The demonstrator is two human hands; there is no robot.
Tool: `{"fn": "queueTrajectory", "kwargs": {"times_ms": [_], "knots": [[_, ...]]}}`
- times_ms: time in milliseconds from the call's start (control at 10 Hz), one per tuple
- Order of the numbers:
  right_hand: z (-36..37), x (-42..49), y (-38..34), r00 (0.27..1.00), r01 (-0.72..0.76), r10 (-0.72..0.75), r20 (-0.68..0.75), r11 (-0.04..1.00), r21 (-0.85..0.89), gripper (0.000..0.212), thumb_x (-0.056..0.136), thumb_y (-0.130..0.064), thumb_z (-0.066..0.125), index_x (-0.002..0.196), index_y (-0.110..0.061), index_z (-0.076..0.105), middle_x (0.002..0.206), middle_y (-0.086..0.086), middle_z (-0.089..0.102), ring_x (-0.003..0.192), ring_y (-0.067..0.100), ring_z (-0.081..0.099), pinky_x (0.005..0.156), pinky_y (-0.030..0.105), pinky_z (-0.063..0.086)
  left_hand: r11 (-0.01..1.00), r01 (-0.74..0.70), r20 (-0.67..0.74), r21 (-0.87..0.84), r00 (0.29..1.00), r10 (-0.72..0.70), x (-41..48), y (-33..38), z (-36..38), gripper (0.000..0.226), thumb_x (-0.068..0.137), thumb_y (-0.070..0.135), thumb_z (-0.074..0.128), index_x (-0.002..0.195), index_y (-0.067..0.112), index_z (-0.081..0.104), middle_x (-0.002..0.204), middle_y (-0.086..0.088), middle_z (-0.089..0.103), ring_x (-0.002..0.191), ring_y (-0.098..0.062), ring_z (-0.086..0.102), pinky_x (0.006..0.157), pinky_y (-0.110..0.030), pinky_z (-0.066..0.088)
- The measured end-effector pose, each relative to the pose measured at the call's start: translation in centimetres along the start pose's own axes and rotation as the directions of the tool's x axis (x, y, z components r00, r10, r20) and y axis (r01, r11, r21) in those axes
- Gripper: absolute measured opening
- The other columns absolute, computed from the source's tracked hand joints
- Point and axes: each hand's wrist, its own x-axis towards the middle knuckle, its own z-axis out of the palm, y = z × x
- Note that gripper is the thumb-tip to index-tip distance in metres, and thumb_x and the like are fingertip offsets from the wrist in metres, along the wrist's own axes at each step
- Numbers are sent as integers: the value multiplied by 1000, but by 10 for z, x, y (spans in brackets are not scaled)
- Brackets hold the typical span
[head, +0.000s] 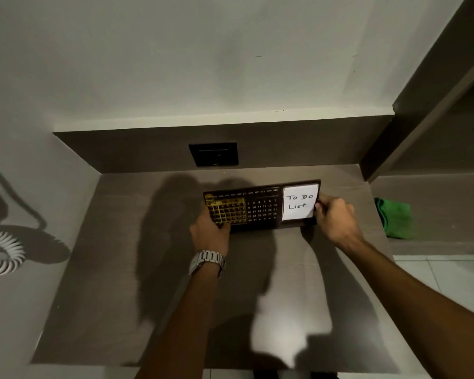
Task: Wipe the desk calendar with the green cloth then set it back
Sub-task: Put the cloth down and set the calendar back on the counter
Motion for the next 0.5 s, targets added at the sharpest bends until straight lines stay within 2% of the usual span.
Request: {"fn": "queueTrajectory", "kwargs": {"times_ms": [100,200,300,400,500], "knots": [[-1,4,-7,1000,-22,23,13,1000,-6,30,100,-11,45,125,-11,62,118,12,67,112,28,61,89,29,48,1000,-15,10,18,1000,15,7,1,-2,57,81,9,75,133,15,53,111,-5,71,110,-26,61,84,-23,29],[0,4,-8,1000,-26,26,3,1000,-1,29,100,-10,46,123,-10,64,116,13,68,108,27,63,89,28,48,1000,-13,21,14,1000,13,9,1,-2,71,79,6,76,142,13,43,114,-7,69,112,-26,60,85,-23,28],[2,2,-6,999,-40,40,19,999,27,30,100,-10,45,123,-12,64,117,11,68,109,26,63,92,29,48,999,-20,43,33,999,19,9,-1,-4,85,79,6,76,150,16,30,120,-9,67,118,-30,57,95,-32,39],[4,0,-2,996,-74,70,46,994,85,33,101,-14,44,131,-17,56,123,9,64,119,27,56,100,39,47,996,-56,75,75,996,50,7,-5,-10,97,82,21,76,155,19,13,137,-14,57,132,-36,46,106,-47,39],[-13,-4,-11,999,-30,41,-33,958,287,40,101,-18,47,141,-17,46,119,6,66,107,20,63,88,37,55,944,-180,18,276,983,182,-1,-3,-25,101,82,55,67,153,27,2,159,-14,29,147,-38,21,109,-60,34]]}}
